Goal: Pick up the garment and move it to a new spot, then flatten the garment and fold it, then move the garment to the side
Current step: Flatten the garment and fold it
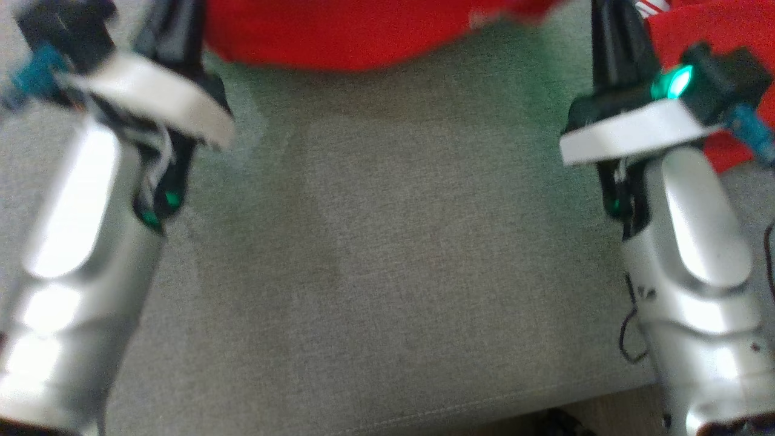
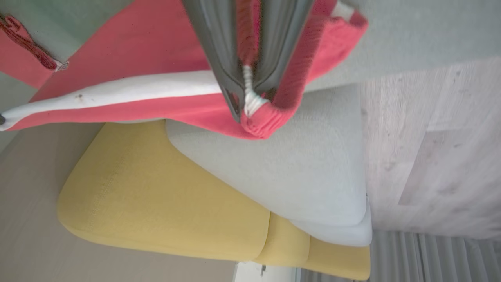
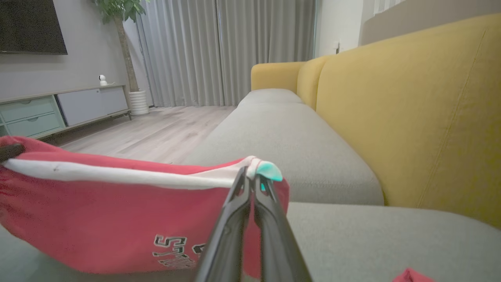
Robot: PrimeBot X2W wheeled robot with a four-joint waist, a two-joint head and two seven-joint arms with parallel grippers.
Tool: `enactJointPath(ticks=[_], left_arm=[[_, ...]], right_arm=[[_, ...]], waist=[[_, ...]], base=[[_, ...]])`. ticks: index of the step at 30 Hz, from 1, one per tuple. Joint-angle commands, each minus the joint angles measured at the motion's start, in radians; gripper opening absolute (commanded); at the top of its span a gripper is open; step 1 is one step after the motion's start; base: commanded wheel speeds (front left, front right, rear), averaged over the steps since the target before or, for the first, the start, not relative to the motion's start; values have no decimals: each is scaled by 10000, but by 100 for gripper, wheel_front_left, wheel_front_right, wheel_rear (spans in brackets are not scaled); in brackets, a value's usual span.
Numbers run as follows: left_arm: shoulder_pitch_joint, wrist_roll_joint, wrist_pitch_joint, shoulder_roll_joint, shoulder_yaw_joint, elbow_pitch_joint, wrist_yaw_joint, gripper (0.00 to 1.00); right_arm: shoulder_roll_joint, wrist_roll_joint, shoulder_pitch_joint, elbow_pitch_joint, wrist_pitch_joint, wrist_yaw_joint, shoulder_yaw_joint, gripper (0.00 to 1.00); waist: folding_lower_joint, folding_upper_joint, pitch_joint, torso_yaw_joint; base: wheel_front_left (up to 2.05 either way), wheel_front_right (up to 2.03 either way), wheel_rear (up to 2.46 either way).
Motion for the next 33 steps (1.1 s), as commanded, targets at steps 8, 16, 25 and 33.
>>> enactJointPath(ticks=[8,16,25,33], left_arm=[[1968,-337,-953,24,11,-939,-84,0],[4883,-686,-1488,-176,-256,-2433,563,0],[7731,-1406,-1691,-485,-412,-4154,1363,0],[8935,-1605,-1413,-595,-885,-4873,1757,0]], right_arm=[[162,218,2123,-1327,-204,35,47,0],[163,73,4742,-2741,-198,35,-336,0],[163,-162,7250,-4628,653,35,-874,0],[164,-397,8169,-5875,1443,35,-1375,0]], waist=[[-4,1,-904,293],[-4,1,-2417,277],[-4,1,-3741,349],[-4,1,-3748,867]], base=[[0,0,0],[0,0,0],[0,0,0],[0,0,0]])
